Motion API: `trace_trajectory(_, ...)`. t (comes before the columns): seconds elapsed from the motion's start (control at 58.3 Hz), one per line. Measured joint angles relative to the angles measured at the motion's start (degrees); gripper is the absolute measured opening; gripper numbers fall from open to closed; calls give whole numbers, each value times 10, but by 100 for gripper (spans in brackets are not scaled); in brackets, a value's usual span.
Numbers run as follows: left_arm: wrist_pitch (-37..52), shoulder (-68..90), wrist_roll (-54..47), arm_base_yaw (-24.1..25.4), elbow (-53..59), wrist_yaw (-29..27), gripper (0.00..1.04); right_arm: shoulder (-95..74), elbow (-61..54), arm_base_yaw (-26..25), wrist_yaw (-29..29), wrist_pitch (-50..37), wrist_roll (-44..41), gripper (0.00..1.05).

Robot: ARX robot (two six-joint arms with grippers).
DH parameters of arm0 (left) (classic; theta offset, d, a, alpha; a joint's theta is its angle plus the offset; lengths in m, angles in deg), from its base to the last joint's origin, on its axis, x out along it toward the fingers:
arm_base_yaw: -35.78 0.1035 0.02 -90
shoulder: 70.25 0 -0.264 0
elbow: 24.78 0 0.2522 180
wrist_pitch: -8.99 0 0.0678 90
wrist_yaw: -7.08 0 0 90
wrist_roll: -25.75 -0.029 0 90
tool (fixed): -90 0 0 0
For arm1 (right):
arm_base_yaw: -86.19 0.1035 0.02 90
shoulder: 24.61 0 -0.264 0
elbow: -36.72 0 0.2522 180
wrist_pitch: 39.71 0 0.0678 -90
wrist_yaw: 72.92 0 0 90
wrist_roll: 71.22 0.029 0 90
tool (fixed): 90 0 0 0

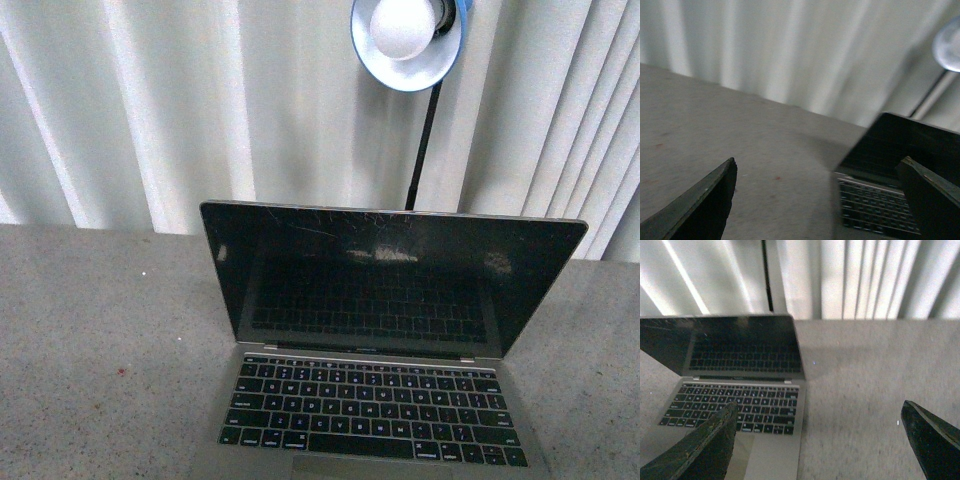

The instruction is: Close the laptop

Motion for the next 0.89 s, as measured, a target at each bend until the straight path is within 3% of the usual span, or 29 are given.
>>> trace_trajectory(0.189, 278, 316, -72, -41, -100, 111, 98, -180, 96, -25, -89, -129, -181, 97)
trace_trajectory(0.274, 323, 480, -107, -44, -182, 156, 98, -304, 151, -35, -101, -182, -250, 97)
trace_trajectory(0.36, 349, 596, -150, -58, -256, 155, 98, -412, 207, -20, -104, -214, -277, 97)
trace_trajectory(0.652, 283, 767, -258, -84, -439, 150, 98, -585, 313, 29, -128, -229, -371, 96)
trace_trajectory(0.755, 252, 790, -283, -86, -476, 155, 98, -615, 348, 29, -141, -213, -401, 78)
trace_trajectory(0.892, 181, 805, -341, -99, -508, 160, 73, -642, 377, 29, -158, -185, -447, 53)
